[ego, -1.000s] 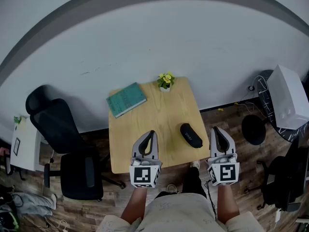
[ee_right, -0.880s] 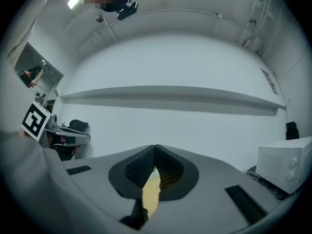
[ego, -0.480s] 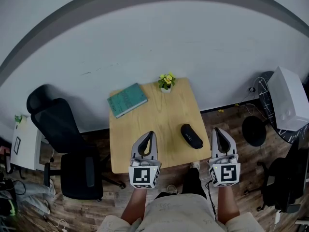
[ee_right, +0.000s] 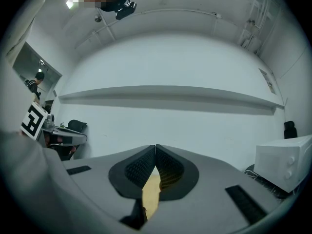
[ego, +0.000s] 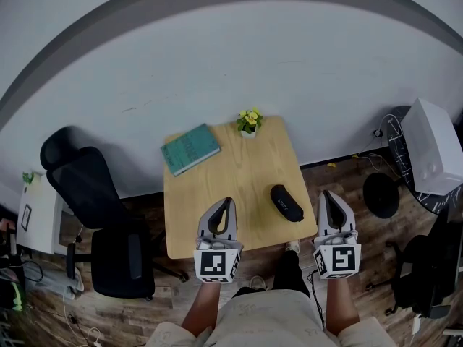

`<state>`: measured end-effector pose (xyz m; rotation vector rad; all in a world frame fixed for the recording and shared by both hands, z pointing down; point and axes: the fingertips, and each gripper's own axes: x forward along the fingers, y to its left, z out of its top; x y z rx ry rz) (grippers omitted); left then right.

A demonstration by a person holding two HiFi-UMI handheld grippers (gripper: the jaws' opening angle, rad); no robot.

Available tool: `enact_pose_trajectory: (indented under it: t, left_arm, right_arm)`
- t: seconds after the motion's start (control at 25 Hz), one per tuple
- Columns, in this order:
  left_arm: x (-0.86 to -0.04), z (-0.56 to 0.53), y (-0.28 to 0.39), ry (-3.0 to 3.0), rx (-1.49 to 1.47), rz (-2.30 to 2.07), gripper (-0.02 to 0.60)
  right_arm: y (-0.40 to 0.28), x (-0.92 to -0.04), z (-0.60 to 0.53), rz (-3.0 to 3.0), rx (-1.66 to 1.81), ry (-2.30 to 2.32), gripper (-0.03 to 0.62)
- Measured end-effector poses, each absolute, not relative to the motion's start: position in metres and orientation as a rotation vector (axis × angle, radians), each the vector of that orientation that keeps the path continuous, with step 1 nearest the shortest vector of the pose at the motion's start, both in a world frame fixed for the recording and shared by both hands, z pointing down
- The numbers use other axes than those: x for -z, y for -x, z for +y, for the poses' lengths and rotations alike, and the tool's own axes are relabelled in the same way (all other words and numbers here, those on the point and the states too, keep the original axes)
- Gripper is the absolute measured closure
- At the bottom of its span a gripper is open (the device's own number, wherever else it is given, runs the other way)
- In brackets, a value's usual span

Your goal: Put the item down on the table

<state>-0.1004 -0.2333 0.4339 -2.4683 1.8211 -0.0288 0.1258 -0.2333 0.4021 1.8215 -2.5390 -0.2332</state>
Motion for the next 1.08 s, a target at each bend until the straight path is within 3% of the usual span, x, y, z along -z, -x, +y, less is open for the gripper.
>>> enact_pose_trajectory:
  t: [1.08]
  left_arm:
    - [-0.422,-0.234,0.094,2.4,0.071,1.808,0.574]
  right_arm:
    - [-0.136,-0.408,-0.237,-2.539,0.202,-1.784,0.577]
